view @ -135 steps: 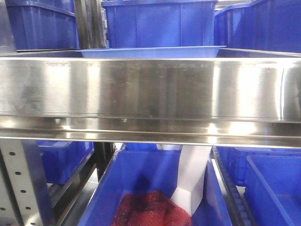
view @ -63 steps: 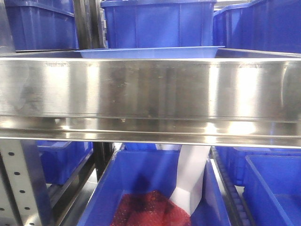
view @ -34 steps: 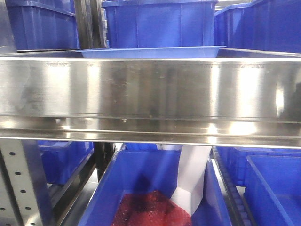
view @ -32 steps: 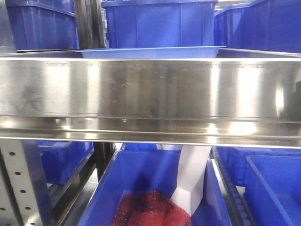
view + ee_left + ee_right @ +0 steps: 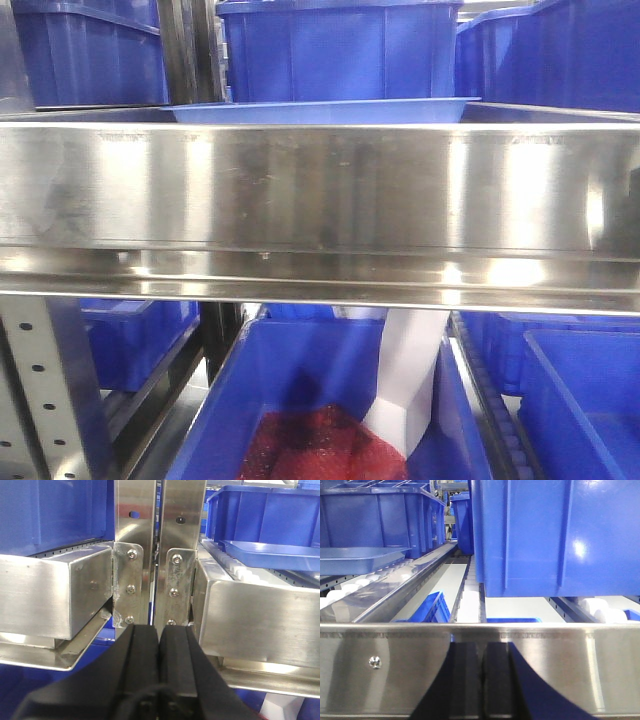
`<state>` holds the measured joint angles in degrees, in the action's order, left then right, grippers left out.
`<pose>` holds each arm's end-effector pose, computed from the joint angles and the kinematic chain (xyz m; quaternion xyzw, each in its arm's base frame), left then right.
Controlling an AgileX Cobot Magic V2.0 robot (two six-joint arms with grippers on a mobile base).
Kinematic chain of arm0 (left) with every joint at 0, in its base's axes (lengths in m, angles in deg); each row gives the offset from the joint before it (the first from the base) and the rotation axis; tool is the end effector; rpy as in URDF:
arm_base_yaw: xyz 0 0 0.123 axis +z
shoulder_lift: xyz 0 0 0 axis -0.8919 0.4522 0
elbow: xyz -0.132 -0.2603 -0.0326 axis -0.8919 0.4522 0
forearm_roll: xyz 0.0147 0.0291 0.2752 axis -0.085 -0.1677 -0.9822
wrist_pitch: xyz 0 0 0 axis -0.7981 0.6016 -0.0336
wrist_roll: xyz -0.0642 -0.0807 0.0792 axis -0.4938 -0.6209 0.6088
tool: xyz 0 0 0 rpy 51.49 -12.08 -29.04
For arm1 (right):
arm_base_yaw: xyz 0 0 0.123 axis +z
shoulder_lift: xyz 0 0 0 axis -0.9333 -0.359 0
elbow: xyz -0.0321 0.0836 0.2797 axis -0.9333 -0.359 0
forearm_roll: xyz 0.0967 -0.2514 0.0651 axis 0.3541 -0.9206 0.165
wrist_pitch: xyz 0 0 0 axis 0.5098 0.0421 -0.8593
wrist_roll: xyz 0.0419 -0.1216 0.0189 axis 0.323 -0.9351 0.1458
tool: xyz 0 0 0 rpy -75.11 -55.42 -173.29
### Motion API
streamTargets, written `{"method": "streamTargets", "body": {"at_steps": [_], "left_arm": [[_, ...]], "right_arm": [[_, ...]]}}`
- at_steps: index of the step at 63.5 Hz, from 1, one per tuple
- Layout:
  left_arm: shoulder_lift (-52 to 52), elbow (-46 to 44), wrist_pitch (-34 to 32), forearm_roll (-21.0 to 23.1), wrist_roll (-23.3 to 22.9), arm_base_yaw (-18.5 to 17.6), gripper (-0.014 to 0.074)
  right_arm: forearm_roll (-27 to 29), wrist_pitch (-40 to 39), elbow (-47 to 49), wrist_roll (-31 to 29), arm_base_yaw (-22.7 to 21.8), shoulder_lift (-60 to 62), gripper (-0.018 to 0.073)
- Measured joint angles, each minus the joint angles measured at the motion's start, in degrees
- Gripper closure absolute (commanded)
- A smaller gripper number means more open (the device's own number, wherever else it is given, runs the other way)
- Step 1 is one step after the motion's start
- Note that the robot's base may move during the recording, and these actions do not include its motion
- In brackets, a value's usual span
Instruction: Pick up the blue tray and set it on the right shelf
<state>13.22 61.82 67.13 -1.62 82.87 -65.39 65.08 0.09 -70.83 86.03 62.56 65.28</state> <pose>0.1126 -0.0058 0.1979 -0.0004 0.7060 -0.0358 0.7073 0.1122 -0.0121 0.2009 0.0649 0.6941 -0.0110 0.7169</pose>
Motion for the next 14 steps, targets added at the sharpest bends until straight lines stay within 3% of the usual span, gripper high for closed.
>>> {"method": "streamTargets", "body": {"at_steps": [14], "left_arm": [[0.0, 0.0, 0.0, 0.0, 0.0, 0.0, 0.0645]], "right_arm": [[0.0, 0.0, 0.0, 0.0, 0.0, 0.0, 0.0505]]}}
